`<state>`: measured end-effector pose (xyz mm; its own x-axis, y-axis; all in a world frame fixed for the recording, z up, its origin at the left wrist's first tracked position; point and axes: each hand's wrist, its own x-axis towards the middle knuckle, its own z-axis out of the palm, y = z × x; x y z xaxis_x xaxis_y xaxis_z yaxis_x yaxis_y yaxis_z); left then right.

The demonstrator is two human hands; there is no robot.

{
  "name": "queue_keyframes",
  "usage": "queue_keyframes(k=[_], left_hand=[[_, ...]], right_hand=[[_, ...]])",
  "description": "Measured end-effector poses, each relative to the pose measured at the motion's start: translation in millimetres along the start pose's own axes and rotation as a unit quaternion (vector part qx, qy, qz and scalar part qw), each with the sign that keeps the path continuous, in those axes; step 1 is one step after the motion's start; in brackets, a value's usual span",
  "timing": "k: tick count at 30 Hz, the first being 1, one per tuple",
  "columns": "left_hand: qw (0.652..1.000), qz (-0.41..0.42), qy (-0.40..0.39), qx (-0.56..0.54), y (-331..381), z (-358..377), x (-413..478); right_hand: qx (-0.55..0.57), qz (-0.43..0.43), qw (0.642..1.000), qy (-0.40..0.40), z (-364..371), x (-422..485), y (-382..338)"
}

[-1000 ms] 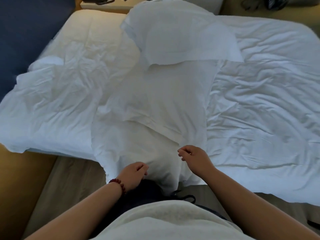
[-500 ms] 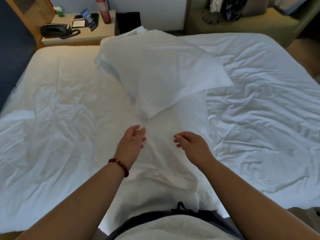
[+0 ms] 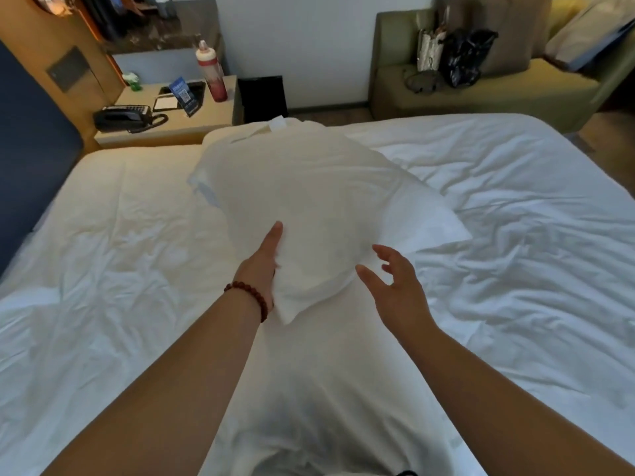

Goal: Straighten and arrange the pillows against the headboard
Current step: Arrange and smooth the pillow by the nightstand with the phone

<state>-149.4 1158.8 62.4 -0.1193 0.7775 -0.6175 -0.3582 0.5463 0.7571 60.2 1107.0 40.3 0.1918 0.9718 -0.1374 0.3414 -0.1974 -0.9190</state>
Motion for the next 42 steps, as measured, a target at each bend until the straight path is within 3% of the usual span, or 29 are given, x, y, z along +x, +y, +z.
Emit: queue_keyframes(k=[2, 7, 12, 15, 18, 21, 28, 34, 36, 39, 42], left_hand=[[1.000, 0.012, 0.022, -0.007, -2.8, 7.5, 1.6], [0.982, 0.052, 0.179, 0.037, -18.1, 10.7, -10.0], [0.959, 0.104, 0.257, 0.059, -22.5, 0.5, -27.9], [0.954, 0.111, 0.275, 0.050, -29.4, -9.8, -46.4], [0.948, 0.127, 0.285, 0.060, -33.2, -29.0, -74.4], [0.943, 0.143, 0.286, 0.087, -40.3, -52.2, -106.5], [0.933, 0.132, 0.319, 0.104, -55.5, -120.5, -140.5], [0.908, 0.092, 0.330, 0.241, -61.4, -181.6, -145.0], [0.864, 0.145, 0.302, 0.376, -64.8, -185.1, -146.0], [0.739, 0.267, 0.201, 0.585, -66.2, -167.6, -148.7], [0.708, 0.317, 0.086, 0.625, -61.3, -143.5, -140.4]], right_hand=[[0.003, -0.005, 1.000, 0.016, -9.0, 24.3, -1.9], [-0.037, -0.051, 0.998, 0.015, -21.4, 68.3, -8.3], [-0.080, -0.086, 0.992, 0.055, -21.1, 69.5, -12.8], [-0.170, -0.123, 0.976, 0.050, -20.3, 59.9, -14.9], [-0.215, -0.083, 0.971, 0.060, -30.6, 57.0, -15.8], [-0.174, -0.026, 0.982, 0.066, -39.8, 51.8, -17.7], [-0.128, -0.021, 0.990, -0.053, -6.9, 5.3, -39.5], [-0.102, -0.041, 0.991, -0.074, 33.6, -37.2, -56.7], [-0.097, -0.051, 0.992, -0.060, 41.0, -45.2, -67.2], [-0.075, -0.065, 0.994, -0.047, 53.2, -56.2, -87.3], [-0.079, -0.073, 0.993, -0.047, 69.0, -71.3, -103.7]])
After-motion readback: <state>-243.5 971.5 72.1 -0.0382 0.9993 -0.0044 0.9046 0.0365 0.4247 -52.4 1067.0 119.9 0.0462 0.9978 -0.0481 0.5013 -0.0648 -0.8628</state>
